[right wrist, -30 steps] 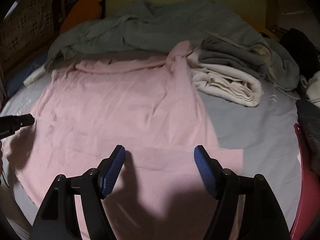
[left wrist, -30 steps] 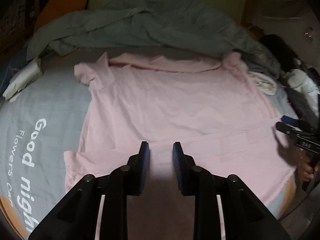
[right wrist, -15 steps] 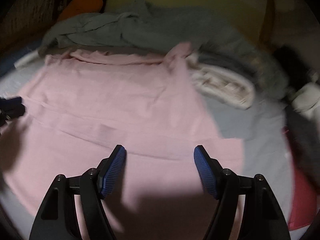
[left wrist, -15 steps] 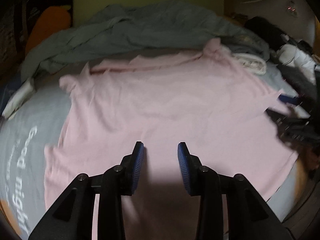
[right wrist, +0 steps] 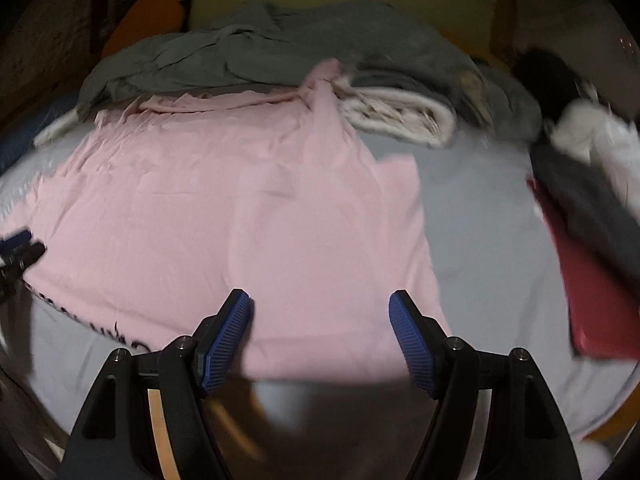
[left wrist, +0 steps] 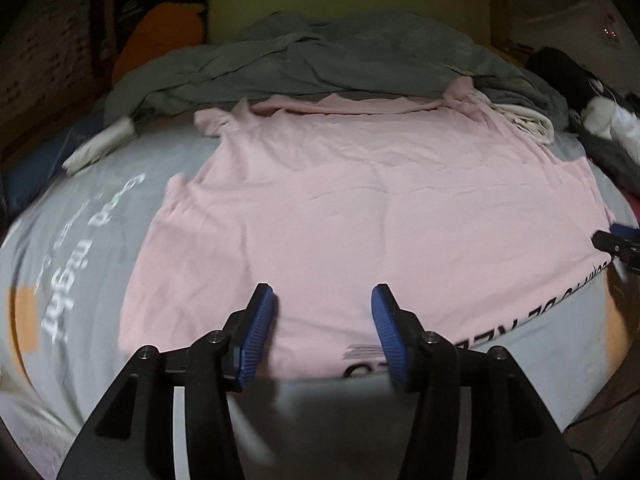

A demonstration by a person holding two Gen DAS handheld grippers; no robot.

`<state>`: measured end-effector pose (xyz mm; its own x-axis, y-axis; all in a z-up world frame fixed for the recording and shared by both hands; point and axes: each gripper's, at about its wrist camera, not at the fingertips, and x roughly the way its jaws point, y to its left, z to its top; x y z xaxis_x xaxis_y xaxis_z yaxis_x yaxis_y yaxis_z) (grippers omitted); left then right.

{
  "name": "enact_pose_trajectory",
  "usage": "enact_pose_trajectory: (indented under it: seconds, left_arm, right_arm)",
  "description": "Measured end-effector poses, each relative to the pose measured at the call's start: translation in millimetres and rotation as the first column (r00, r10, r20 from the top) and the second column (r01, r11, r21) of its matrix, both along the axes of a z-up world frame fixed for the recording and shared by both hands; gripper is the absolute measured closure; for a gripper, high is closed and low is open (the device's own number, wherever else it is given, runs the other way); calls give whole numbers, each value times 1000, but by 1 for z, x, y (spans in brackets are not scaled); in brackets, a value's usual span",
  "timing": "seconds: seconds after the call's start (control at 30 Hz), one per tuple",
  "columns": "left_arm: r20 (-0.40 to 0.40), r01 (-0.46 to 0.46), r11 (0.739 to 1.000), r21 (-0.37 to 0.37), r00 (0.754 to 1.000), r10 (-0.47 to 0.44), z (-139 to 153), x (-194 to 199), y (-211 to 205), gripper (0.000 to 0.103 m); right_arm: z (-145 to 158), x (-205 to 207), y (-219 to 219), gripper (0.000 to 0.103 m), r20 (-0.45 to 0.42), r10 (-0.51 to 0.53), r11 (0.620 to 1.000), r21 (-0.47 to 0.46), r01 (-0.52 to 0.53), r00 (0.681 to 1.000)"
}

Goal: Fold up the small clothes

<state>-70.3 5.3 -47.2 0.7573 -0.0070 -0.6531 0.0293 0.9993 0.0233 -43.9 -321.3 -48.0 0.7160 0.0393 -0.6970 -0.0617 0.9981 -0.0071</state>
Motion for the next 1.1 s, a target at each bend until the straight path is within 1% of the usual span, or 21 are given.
enact_pose_trajectory:
  seconds: [0.1,0.17,0.27,0.3,0.37,0.4,0.43,0.47,0.5,0.53,0.57,0.63,0.73,0.77,0.87,0.97,1.1]
  left_arm:
    - [26,-20,1000,-19,999,20,2,-12,6,52]
    - [60,-47,999,-26,997,48,8,-15,11,52]
    - [110,-101,994,-43,988,105,24,-14,25,52]
    - [124,-132,990,-51,983,137,30,-14,33,52]
    - [113,-205,977,-67,971,211,33,-10,49,51]
    - [102,-225,969,-98,967,235,31,-9,57,51]
    - [74,-242,959,-148,964,255,27,-8,67,51]
    - [43,-250,951,-181,964,262,23,-7,74,52]
    - [17,-251,946,-206,966,259,19,-6,78,53]
    - [14,-249,945,-212,966,257,18,-6,80,52]
    - [25,-246,948,-201,966,256,19,-8,78,52]
    - [60,-214,963,-163,972,226,24,-10,68,52]
    - [93,-178,976,-126,977,190,29,-13,51,51]
    - [97,-178,977,-121,977,190,29,-15,46,51]
    - [115,-189,975,-118,972,203,31,-18,42,51]
    - [128,-194,977,-88,971,204,32,-20,37,51]
    - [115,-184,981,-61,975,190,25,-19,31,51]
  right_arm:
    - [3,-6,-11,30,3,-19,998,61,18,1000]
    - [13,-10,-22,30,52,-37,991,129,30,998]
    - [27,-8,-38,30,110,-80,979,196,57,991]
    - [28,-5,-43,30,112,-101,975,211,75,989]
    - [28,-1,-53,30,97,-142,965,235,116,985]
    - [28,-1,-57,30,88,-155,961,243,130,984]
    - [25,0,-63,30,69,-174,955,255,151,982]
    - [24,1,-65,30,58,-185,952,259,164,981]
    - [24,2,-67,30,56,-191,951,259,171,980]
    - [24,1,-67,30,60,-200,951,252,179,978]
    - [26,-1,-65,30,76,-204,955,235,181,976]
    - [30,-4,-60,30,104,-194,963,212,169,975]
    - [36,-12,-44,30,159,-140,980,160,114,977]
    - [38,-17,-36,30,184,-116,987,128,93,976]
    - [40,-24,-23,30,214,-64,996,71,50,975]
    - [37,-25,-17,30,206,-41,999,43,33,978]
    - [35,-25,-13,30,182,-31,999,38,24,983]
